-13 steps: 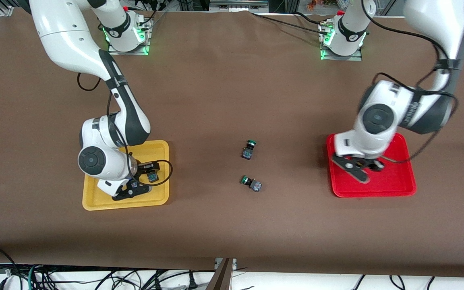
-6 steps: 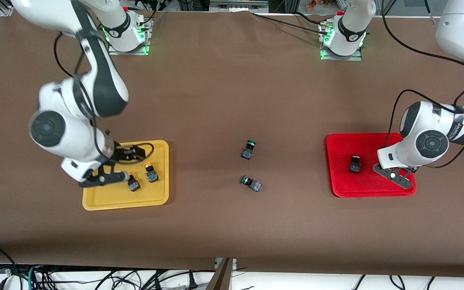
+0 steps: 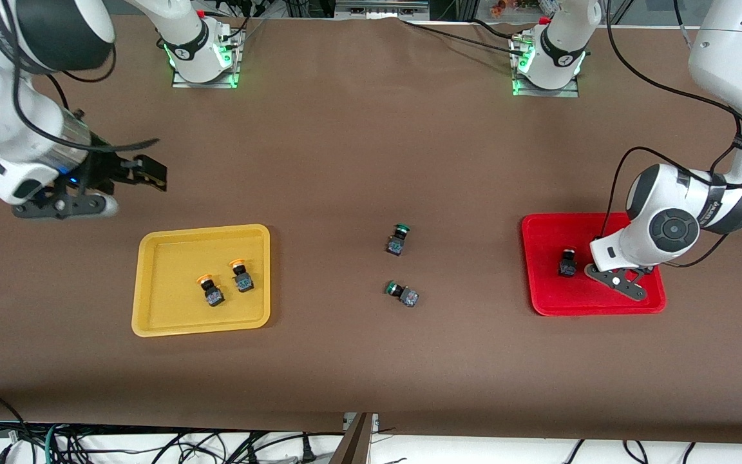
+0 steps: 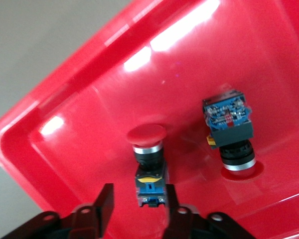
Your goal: Place red and yellow buttons in trays
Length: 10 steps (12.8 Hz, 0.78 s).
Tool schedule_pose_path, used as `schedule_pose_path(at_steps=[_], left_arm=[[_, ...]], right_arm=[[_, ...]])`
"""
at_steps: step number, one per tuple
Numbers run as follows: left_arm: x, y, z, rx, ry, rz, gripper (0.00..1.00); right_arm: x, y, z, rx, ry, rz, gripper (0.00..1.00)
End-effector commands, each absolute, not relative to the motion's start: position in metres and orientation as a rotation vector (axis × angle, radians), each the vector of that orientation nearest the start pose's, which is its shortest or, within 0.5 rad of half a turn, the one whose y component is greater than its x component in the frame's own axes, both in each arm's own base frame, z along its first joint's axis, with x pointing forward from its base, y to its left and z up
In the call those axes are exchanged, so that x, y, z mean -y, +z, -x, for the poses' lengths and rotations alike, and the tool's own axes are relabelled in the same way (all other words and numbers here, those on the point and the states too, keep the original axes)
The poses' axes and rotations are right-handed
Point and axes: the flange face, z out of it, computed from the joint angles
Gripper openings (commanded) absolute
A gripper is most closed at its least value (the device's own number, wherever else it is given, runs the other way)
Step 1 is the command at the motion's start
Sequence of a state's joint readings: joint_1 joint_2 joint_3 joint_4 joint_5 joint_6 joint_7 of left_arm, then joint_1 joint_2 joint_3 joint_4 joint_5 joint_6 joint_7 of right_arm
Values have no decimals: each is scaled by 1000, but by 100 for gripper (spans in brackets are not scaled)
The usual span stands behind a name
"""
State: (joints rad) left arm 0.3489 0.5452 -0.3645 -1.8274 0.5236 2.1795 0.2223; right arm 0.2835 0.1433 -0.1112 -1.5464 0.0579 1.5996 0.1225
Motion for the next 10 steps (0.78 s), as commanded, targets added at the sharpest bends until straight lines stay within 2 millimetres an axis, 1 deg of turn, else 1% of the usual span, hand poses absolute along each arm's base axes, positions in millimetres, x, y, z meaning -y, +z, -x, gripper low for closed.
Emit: schedule_pose_path(at_steps=[1,2,3,4,5,6,7,8,9,10], left_arm=[[2,342,-627,-669,154,2874,100],[7,389,-626,-616,122,2898,100],[9,431,-627,-584,112,2915,100],[7,473,-631,-533,122,2967,100],[7,509,-629,-484,183,3015,100],[11,532,-626,-475,210,3017,100],[9,549,-627,-434,171,3028,100],[0,560,-628,-376,148,3052,100],[2,566,-623,-352,176,3107,100],[-13,574,-616,-203,165,3140,100]], right_arm=[[-108,546,-572,84,150,3110,100],[-109,543,-573,91,154,3112,100],[-109,543,-574,91,152,3112,100],[-109,543,-574,92,149,3114,100],[-108,544,-574,91,143,3120,100],[-110,544,-574,102,135,3137,100],[-111,547,-575,112,126,3150,100],[-111,545,-575,110,130,3153,100],[-110,547,-577,117,118,3150,100],[-110,548,-580,151,113,3149,100]])
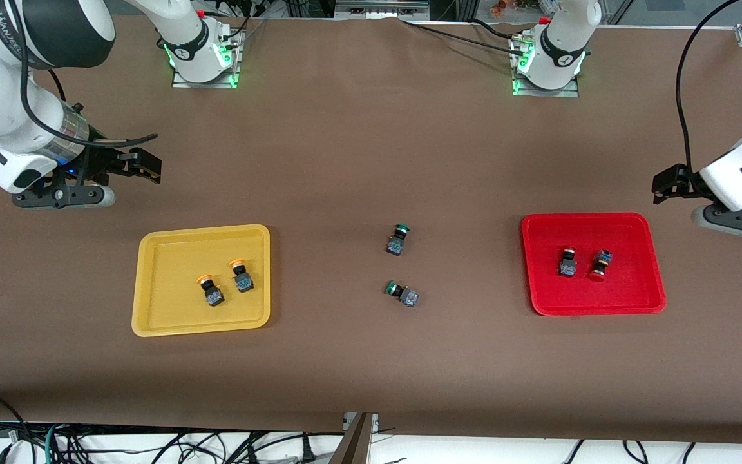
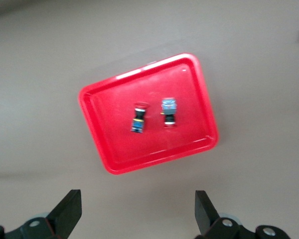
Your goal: Place red and yellow buttons in trays
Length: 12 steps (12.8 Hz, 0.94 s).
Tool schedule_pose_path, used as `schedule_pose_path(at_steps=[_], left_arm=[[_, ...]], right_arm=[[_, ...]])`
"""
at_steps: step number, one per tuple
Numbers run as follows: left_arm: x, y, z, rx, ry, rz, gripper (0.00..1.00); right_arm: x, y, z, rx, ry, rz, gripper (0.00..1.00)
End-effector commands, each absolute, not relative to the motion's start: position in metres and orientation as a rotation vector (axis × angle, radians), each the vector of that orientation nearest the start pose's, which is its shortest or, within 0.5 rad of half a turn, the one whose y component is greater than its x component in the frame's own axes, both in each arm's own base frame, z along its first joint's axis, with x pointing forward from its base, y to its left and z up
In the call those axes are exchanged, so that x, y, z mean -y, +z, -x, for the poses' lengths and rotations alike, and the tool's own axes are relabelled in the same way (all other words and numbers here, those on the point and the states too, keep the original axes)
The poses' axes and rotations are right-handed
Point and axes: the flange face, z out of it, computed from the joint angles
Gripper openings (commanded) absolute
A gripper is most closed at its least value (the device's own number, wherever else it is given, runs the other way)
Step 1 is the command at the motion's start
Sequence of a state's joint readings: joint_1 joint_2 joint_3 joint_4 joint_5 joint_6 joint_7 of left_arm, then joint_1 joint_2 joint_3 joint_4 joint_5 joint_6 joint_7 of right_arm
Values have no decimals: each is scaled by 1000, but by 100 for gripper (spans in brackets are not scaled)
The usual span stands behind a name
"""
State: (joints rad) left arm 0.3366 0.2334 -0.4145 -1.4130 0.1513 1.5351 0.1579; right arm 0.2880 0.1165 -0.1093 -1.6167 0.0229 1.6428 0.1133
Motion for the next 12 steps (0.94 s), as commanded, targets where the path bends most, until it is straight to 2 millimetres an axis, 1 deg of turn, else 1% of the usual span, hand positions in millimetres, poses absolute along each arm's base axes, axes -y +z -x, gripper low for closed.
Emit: schedule_pose_path(at_steps=[1,2,3,4,5,6,7,8,9,12], left_arm=[[-13,588,-599,-18,141,3160,100],[-9,584,-578,120,113,3152,100],[-28,578,-568,192,11,3145,100],[-31,574,-558,172,-58,3153,100],[-24,572,-551,101,-70,3153,100],[-11,573,-549,23,-68,3145,100],[-2,573,-549,-13,-65,3138,100],[-2,573,-549,-11,-63,3136,100],[5,574,-549,-35,-55,3127,100],[11,572,-546,-52,-12,3119,100]], right_arm=[[-110,549,-581,220,116,3143,100],[-111,549,-581,239,119,3139,100],[-111,550,-581,220,117,3139,100],[-111,550,-581,220,112,3140,100],[-111,552,-582,234,103,3134,100],[-108,552,-583,241,100,3135,100],[-107,555,-583,243,91,3131,100],[-110,555,-586,236,86,3131,100],[-111,554,-587,238,93,3132,100],[-110,556,-588,250,83,3137,100]])
